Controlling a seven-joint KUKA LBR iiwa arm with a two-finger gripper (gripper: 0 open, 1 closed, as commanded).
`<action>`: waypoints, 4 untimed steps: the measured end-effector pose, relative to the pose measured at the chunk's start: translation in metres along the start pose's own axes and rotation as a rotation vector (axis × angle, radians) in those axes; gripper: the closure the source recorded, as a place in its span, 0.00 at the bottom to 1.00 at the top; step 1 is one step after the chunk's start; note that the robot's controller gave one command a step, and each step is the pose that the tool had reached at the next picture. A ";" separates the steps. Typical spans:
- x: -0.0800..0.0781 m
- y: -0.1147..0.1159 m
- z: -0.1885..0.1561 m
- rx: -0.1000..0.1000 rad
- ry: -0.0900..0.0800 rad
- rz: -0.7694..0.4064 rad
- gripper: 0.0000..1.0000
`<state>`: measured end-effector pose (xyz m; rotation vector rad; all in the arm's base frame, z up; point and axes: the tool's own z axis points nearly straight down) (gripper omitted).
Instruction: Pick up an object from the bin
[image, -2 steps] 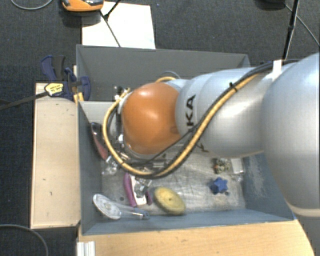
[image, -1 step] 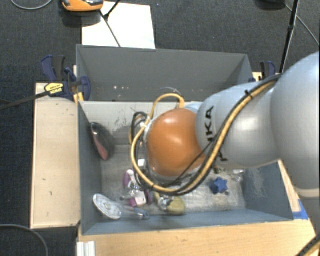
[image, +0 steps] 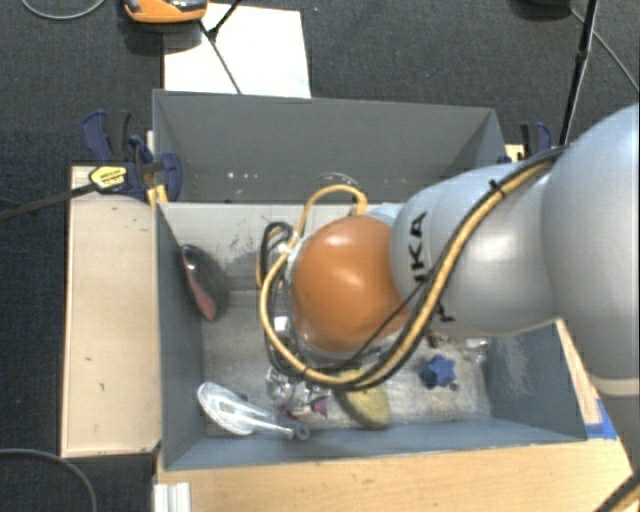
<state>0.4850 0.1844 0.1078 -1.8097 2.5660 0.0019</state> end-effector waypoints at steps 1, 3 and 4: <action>0.000 0.000 0.000 0.000 0.000 0.000 0.00; -0.013 -0.034 0.037 0.001 -0.001 -0.125 0.00; -0.012 -0.035 0.035 0.003 -0.003 -0.118 1.00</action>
Offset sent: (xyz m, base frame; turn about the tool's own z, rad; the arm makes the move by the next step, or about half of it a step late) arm 0.0000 0.0000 0.0000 0.0000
